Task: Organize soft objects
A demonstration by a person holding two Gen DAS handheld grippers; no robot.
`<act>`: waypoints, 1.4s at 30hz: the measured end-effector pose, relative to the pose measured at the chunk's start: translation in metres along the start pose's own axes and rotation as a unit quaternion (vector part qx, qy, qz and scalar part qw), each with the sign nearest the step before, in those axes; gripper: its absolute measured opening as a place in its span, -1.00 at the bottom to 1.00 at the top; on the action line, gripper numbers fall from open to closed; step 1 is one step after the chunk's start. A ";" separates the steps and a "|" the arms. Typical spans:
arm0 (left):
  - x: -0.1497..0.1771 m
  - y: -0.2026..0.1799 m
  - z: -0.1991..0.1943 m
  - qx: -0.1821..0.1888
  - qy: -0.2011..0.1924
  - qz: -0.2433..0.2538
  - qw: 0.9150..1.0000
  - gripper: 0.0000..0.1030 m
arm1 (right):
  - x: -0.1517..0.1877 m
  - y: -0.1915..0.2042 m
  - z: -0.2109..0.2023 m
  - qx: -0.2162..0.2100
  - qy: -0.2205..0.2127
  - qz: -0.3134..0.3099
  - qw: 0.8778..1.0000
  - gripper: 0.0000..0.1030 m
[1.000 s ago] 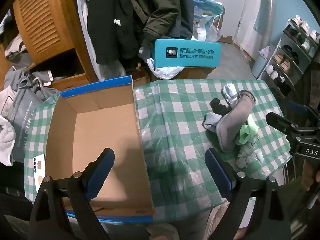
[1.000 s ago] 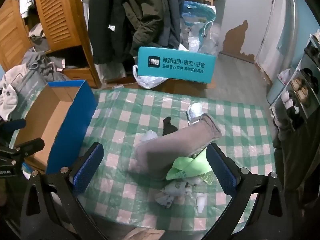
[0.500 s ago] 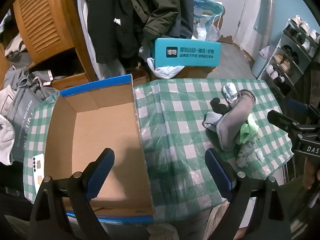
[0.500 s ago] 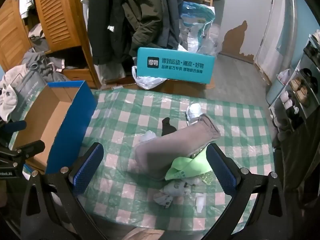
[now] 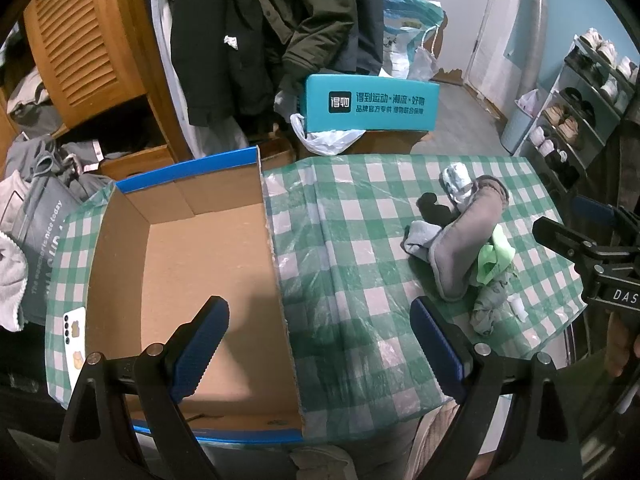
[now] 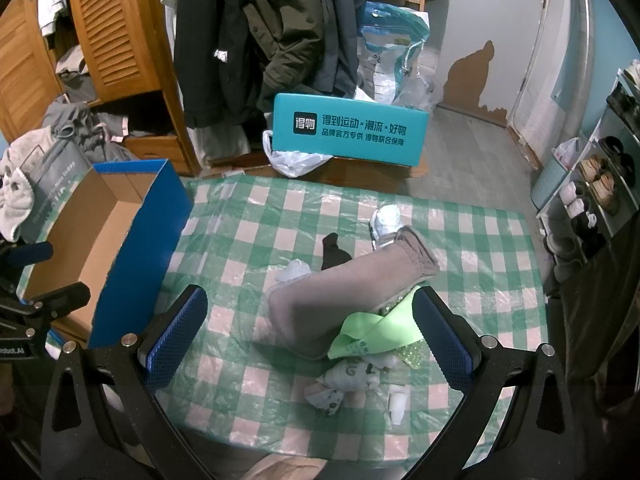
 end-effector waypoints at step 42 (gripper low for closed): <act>0.003 -0.003 0.002 0.002 0.003 0.001 1.000 0.80 | 0.001 0.000 0.000 0.001 0.002 -0.001 1.000 0.97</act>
Point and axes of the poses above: each gripper's, at about its wrist camera, not at the fingertips, and z roughly the way its jaws point, y to its left, x to its underside, the point moved 5 cm from there along z, roughly the way its jaws point, and after that the axes turned 13 degrees about x, right-handed, at the moved point
